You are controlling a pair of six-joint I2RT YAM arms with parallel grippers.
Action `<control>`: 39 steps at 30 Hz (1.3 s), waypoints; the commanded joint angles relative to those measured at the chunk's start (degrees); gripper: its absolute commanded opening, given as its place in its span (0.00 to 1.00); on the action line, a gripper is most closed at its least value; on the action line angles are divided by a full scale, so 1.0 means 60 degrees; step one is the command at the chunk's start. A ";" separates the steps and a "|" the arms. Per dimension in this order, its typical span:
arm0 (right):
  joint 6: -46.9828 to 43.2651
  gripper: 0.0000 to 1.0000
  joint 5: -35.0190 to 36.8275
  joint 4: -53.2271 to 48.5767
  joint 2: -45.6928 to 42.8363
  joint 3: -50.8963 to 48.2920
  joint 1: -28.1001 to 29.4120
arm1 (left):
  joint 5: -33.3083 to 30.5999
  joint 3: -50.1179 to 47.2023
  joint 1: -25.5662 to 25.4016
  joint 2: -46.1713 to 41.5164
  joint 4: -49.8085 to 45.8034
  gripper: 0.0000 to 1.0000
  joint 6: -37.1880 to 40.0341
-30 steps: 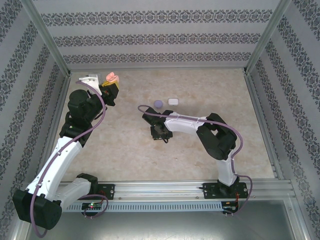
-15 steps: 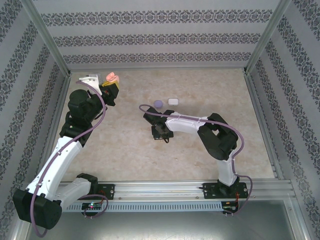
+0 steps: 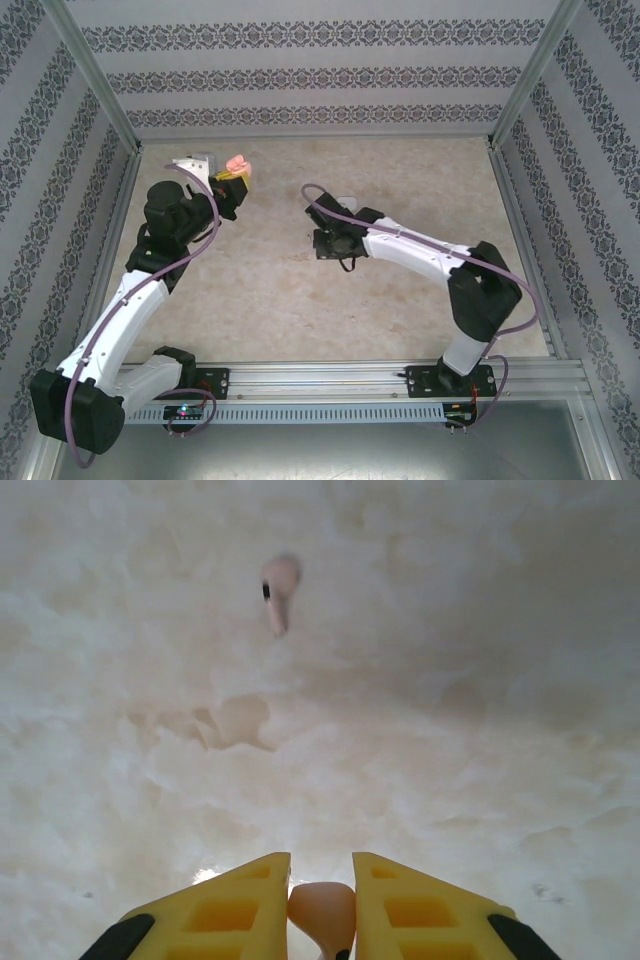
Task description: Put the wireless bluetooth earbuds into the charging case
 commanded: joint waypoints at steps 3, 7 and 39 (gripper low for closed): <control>-0.0725 0.20 0.0190 -0.0029 -0.1164 -0.0116 -0.0600 | 0.1418 -0.0717 -0.0046 -0.0106 0.1796 0.00 0.0872; -0.1143 0.20 -0.0107 -0.0040 -0.1798 0.0138 -0.1160 | 0.1346 -0.1679 -0.0395 -0.0311 0.3069 0.00 0.2056; -0.3530 0.23 -0.0333 0.2065 -0.4208 0.0785 -0.1203 | -0.0141 -0.0823 -0.3352 0.5058 0.8617 0.00 0.5971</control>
